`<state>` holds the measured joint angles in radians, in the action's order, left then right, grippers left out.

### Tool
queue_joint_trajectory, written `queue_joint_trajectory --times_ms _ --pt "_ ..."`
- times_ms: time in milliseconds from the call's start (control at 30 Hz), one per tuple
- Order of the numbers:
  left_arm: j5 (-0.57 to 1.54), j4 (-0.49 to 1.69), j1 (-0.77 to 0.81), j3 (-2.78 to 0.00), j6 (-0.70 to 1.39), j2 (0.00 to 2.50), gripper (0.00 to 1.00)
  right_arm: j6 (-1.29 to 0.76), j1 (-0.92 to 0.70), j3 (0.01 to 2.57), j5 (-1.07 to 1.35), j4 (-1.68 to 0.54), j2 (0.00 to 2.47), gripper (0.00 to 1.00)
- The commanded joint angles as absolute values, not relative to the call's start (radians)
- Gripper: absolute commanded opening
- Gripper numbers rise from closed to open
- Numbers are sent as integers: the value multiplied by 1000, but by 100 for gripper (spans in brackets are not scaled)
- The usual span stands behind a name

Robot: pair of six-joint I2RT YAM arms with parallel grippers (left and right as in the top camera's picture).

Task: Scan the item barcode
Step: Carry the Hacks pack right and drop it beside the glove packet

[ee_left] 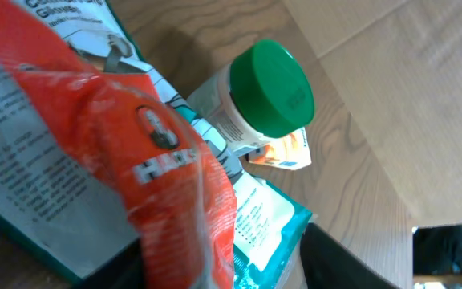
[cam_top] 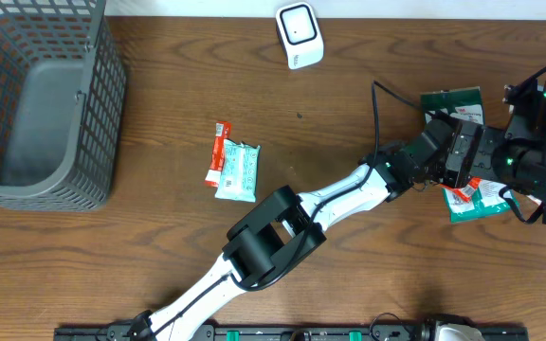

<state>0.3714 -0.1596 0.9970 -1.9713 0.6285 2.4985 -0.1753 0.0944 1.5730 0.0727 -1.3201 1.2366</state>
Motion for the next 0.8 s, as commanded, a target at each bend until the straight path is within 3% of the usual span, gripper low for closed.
queue_joint_trajectory --times_ms 0,200,367,767 --pt "378 -164 1000 -1985 601 2481 60 -174 98 1576 77 -1325 1235 99" --pt "413 -143 998 -1985 472 2461 78 -174 99 1576 77 -1324 1235 99" --pt "349 -8 988 -1987 347 2398 79 -174 98 1576 77 -1324 1235 99" --pt "345 379 908 -1987 298 2229 79 -179 97 1576 85 -1325 1235 99"
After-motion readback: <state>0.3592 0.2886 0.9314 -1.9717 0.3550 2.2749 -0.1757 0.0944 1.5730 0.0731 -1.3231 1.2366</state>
